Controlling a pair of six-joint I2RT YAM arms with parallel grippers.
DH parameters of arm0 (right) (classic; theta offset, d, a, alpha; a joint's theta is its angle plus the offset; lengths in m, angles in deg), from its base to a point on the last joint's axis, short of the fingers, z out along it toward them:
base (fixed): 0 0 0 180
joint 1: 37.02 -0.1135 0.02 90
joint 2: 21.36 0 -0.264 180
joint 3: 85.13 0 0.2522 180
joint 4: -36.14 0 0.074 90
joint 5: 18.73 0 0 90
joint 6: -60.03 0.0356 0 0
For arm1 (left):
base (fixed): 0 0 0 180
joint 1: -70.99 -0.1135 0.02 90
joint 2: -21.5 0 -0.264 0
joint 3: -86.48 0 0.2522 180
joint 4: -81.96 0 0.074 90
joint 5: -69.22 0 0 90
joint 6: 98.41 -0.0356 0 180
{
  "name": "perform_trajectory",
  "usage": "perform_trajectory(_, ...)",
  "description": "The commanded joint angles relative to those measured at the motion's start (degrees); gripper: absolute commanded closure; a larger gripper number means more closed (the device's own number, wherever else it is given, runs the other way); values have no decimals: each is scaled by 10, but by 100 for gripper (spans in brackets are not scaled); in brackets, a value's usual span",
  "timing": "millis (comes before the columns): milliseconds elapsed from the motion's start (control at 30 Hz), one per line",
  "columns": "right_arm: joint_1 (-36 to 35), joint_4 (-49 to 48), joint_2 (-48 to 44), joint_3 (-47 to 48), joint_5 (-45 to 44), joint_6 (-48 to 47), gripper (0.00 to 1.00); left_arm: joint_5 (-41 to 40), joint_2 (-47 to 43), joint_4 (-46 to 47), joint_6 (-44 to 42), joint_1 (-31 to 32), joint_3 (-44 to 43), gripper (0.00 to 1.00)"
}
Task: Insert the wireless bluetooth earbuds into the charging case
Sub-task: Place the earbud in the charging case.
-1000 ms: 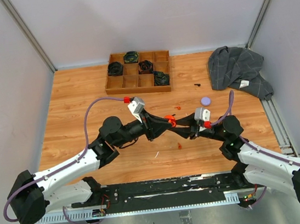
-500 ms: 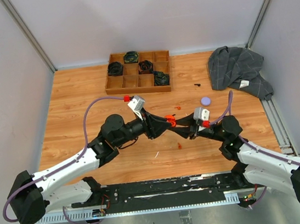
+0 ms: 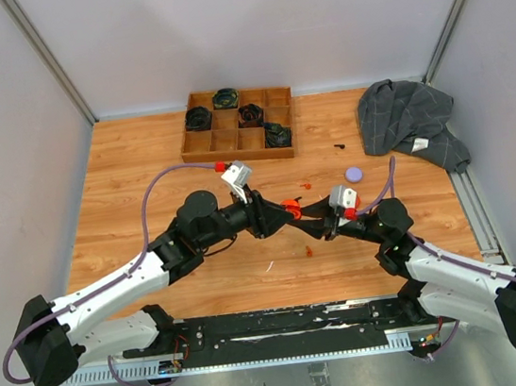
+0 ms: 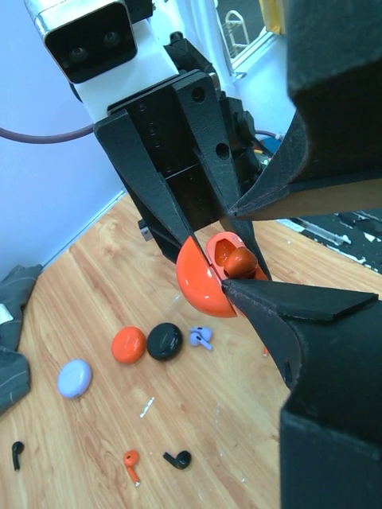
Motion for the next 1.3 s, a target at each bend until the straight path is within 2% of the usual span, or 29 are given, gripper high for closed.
perform_trajectory(0,3,-17,8,5,0,-10,94,17,-2,-19,-7,4,-28,62)
perform_trajectory(333,3,-16,22,13,25,-1,94,64,32,-42,-49,4,-56,63)
perform_trajectory(800,2,-18,21,20,60,17,93,61,40,-71,-88,4,-71,51)
perform_trajectory(1267,3,-25,32,30,100,45,93,57,42,-61,-119,4,-66,48)
